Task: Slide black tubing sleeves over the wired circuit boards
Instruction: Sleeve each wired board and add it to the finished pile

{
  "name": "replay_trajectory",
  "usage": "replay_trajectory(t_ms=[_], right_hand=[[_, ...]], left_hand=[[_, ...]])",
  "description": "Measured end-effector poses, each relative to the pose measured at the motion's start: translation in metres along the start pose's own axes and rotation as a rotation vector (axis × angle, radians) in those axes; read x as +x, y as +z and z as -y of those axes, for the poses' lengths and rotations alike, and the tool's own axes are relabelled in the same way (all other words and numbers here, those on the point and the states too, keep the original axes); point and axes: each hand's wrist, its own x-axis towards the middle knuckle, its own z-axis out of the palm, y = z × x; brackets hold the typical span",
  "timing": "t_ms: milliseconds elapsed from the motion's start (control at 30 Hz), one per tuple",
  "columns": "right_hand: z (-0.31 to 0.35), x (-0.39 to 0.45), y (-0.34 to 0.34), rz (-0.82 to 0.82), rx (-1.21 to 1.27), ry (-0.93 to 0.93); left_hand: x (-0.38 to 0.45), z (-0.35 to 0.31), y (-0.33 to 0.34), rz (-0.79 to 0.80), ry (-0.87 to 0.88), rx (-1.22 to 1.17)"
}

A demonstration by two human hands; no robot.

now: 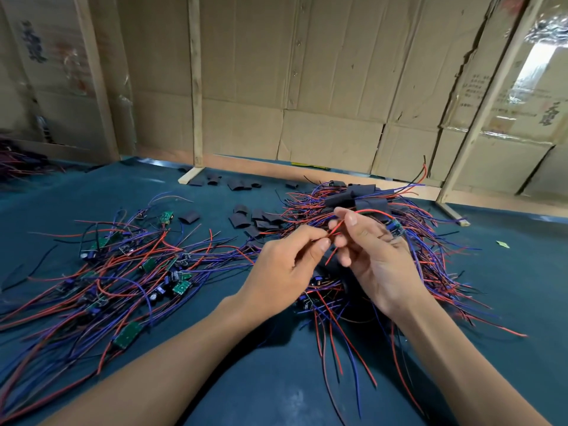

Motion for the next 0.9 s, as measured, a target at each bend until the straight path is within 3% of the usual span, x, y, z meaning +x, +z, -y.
replay_trajectory(t_ms=[133,267,333,400,500,633,733,833,900], right_hand=[[0.000,-0.001,0.003,0.012,-0.156,-0.044],[0.002,-0.003,0.006,-0.059,-0.137,-0.094],[0.004,-0.004,0.007,-0.099,-0.113,-0.085],[0.005,-0.003,0.008,-0.154,-0.070,-0.073],[0.007,-0.002,0.009,-0.208,0.028,-0.039],[0.009,-0.001,0.008,-0.245,0.177,-0.006],[0.008,-0.002,0.008,-0.259,0.263,-0.013],[0.006,-0.002,0.009,-0.246,0.247,-0.007],[0.004,-0.002,0.009,-0.228,0.223,-0.005]], left_hand=[[0.006,-0.003,-0.008,0.001,-0.026,0.007],[0.019,0.023,-0.042,-0.102,-0.067,0.399],[0.021,0.047,-0.061,0.011,-0.281,0.544],[0.020,0.065,-0.069,0.233,-0.482,0.664],[0.020,0.073,-0.067,0.409,-0.528,0.776],[0.033,0.069,-0.071,0.359,-0.719,0.548],[0.050,0.067,-0.077,0.501,-0.818,0.387],[0.046,0.069,-0.087,0.570,-0.792,0.255],[0.038,0.074,-0.089,0.590,-0.715,0.298]])
